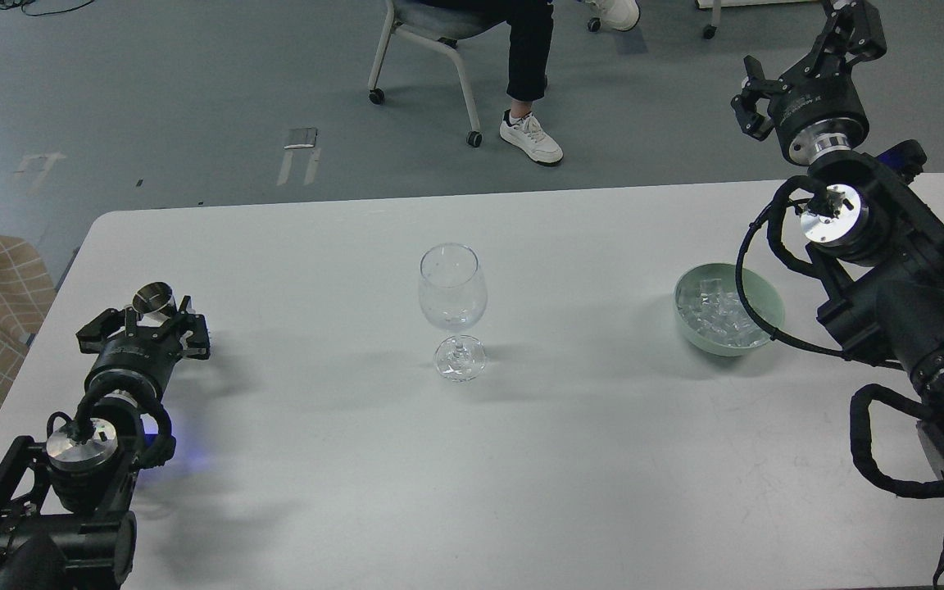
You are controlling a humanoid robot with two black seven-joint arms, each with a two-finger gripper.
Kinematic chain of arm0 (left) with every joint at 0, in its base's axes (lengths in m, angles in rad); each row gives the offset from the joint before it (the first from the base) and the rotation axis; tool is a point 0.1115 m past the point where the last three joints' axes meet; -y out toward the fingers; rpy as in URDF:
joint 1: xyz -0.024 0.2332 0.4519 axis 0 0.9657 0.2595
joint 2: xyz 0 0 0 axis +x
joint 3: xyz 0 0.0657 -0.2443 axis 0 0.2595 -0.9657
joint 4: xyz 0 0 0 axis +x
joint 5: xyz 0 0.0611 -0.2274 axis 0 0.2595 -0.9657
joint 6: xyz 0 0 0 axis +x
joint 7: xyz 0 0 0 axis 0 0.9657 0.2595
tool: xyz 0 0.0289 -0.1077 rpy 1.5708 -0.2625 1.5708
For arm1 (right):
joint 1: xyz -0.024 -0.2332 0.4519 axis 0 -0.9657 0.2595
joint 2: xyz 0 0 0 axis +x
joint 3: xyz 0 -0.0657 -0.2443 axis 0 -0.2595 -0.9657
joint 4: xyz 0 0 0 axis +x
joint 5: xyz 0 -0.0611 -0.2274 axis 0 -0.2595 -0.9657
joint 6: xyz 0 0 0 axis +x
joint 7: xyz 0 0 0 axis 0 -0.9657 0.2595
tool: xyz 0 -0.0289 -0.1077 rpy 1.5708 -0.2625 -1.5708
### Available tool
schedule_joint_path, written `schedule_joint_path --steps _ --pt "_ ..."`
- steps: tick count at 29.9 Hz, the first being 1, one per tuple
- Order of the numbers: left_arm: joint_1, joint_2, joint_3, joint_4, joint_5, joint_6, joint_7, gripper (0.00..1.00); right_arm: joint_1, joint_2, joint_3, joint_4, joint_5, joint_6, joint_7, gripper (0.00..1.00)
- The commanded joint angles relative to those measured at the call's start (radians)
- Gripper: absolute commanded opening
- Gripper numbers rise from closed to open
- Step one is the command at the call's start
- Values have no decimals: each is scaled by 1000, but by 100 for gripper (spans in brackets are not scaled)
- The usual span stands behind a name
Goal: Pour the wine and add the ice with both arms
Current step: 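Close the left gripper around the metal jigger and lift it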
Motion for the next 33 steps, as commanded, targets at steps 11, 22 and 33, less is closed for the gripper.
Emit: schedule_joint_path --steps 11,22,33 --pt "-19 0 -4 53 -1 -42 -1 41 -10 -21 -1 -1 0 0 -1 100" --pt "-21 3 -4 58 -1 -93 0 27 -16 -23 -1 -1 0 -2 -1 100" --pt "-24 2 -22 61 -3 -145 0 27 -26 -26 -1 0 0 -2 -1 100"
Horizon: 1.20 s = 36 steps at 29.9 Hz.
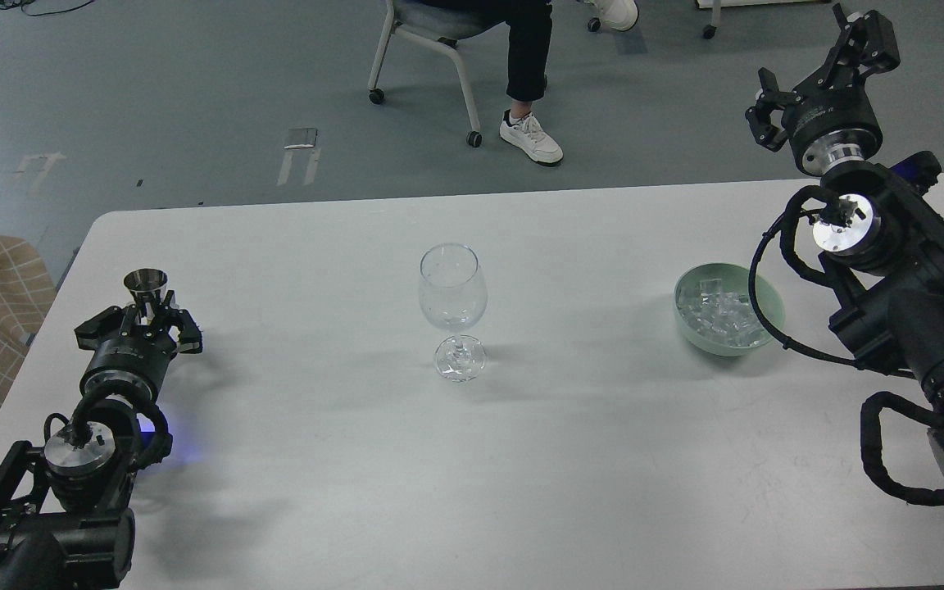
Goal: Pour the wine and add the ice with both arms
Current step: 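Carry the jigger with the left gripper over the wine glass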
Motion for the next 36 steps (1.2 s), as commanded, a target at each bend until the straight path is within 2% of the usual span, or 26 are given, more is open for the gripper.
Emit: schedule_joint_path --steps 1,10,20,27,36 --pt "-4 -1 -12 -14 -2 -37 0 27 -2 -7 0 2 0 0 0 100" --pt "-6 15 -15 -77 -20 -35 15 24 -9 -20 0 2 0 0 0 100" --pt "28 5 5 -250 -19 -23 34 19 -14 -18 0 2 0 0 2 100" --pt "32 -6 5 -306 -19 -18 40 17 -14 -18 2 2 0 0 2 100" --pt "40 -44 24 -465 -16 75 46 17 -16 -20 2 2 0 0 2 100"
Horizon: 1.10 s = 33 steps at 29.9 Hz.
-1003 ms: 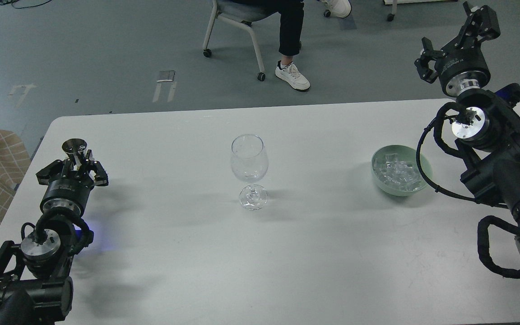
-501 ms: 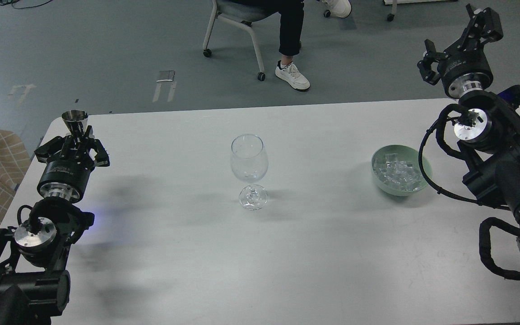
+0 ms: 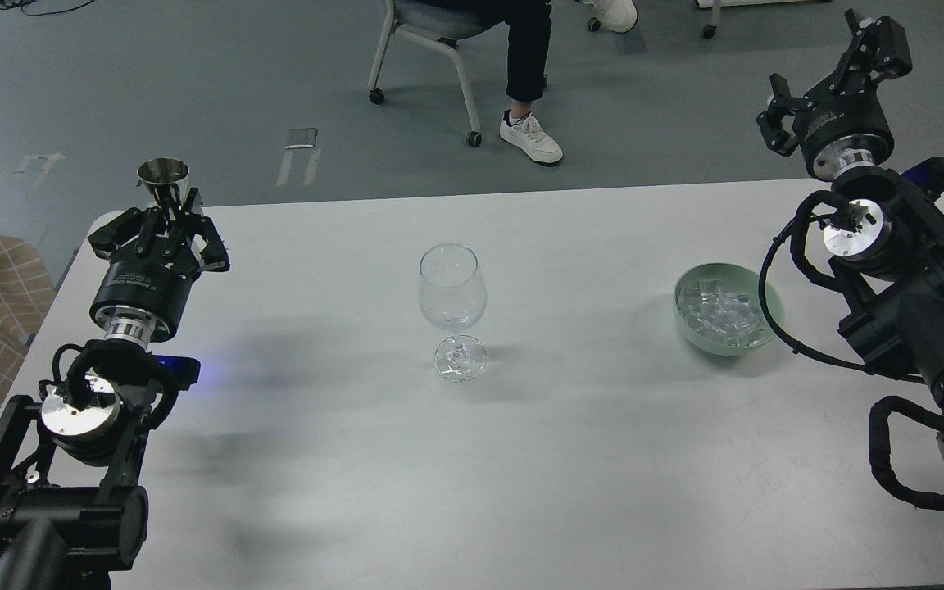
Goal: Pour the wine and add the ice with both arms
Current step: 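Carry the jigger with the left gripper over the wine glass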
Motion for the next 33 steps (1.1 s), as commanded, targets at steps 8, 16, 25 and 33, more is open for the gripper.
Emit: schedule_joint_path --steps 8,16,25,33 --pt "42 -9 105 -156 6 39 -1 15 -9 -1 0 1 0 0 2 100" --pt "59 -23 180 -276 12 92 -13 15 -8 -3 0 1 0 0 0 100" --pt "87 -82 219 -360 73 191 -16 16 -11 -3 0 1 0 2 0 100" --pt "82 -148 266 -360 153 198 -13 16 -14 -1 0 3 0 2 2 100"
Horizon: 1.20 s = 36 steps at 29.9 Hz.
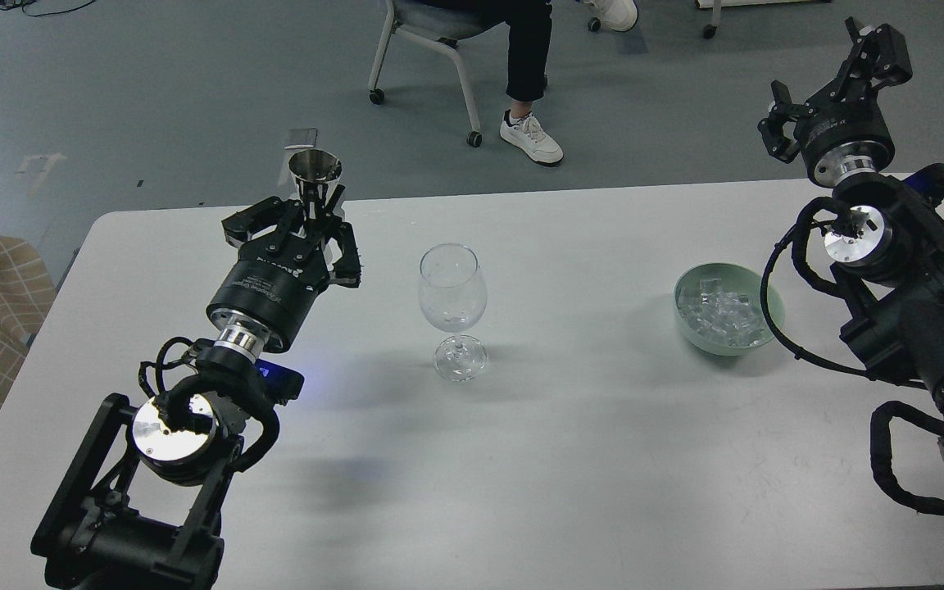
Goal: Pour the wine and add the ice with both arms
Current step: 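Carry the jigger with the left gripper over the wine glass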
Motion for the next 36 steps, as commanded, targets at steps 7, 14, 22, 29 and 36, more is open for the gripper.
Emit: schedule_joint_path --steps 7,14,22,29,36 --pt "-9 -17 25 0 45 10 -1 16 -6 -15 0 1 0 1 0 100" --pt "-12 -17 40 -11 109 10 1 16 -12 -15 0 4 0 1 0 100" --pt "-12 -15 46 -11 187 9 10 16 -16 -15 0 6 0 3 0 100" --pt "-20 -11 48 -11 242 9 13 16 -17 -16 0 6 0 4 2 100" --pt "-8 -12 51 -8 303 9 13 16 -16 -15 3 6 0 4 2 100"
